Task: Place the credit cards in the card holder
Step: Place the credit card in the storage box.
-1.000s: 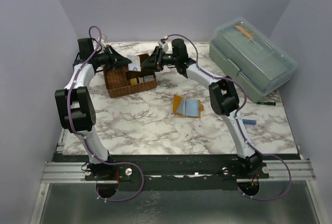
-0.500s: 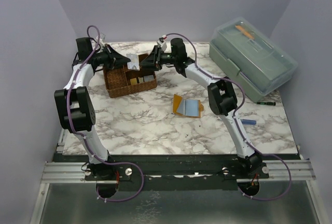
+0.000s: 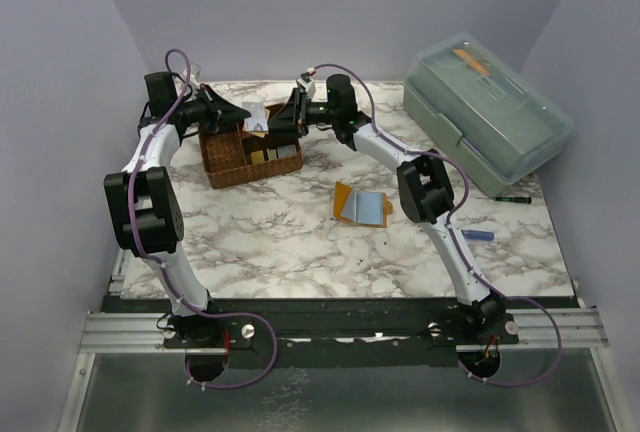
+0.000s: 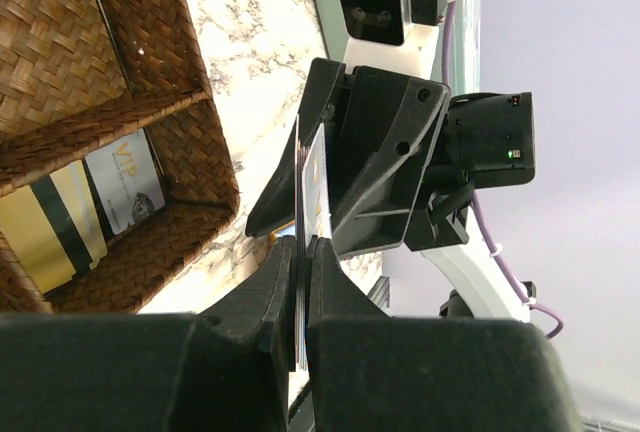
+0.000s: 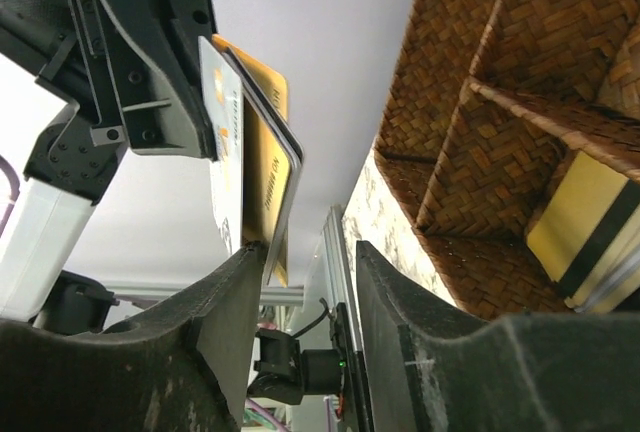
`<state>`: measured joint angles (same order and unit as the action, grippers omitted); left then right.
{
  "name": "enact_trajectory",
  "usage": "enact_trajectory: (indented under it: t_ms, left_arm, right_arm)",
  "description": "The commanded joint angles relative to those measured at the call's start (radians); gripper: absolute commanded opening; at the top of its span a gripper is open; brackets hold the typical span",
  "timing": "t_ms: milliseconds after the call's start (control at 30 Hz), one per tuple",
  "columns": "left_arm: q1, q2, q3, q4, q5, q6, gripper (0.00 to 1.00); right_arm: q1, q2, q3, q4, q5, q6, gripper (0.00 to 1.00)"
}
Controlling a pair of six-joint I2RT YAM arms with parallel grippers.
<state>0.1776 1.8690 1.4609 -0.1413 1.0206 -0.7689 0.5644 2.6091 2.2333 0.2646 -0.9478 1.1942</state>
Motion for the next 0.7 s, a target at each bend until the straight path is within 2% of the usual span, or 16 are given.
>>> enact_trajectory:
  t_ms: [0,200,333,400,567,667]
  left_arm:
    - [-0.012,0.019,-0.024,0.022,0.037,-0.013,0.0]
    - [-0.02,0.028,-0.038,0.023,0.024,-0.012,0.0]
    - [-0.022,0.037,-0.046,0.025,0.016,-0.011,0.0]
    - [-0.023,0.041,-0.05,0.025,0.008,-0.009,0.0]
    - [-0.021,0.062,-0.061,0.025,-0.003,-0.01,0.0]
    - [-0.022,0.076,-0.069,0.025,-0.005,-0.005,0.0]
  right_arm:
    - [0.032,0.025,-0.006,0.122,-0.038,0.053,0.48]
    - [0.032,0.041,0.007,0.162,-0.037,0.098,0.49]
    - [0.032,0.057,-0.009,0.251,-0.038,0.17,0.45]
    - [0.032,0.068,-0.012,0.309,-0.039,0.21,0.39]
    - [0.03,0.067,-0.052,0.355,-0.017,0.232,0.14]
    - [0.025,0.052,-0.102,0.382,-0.004,0.23,0.06]
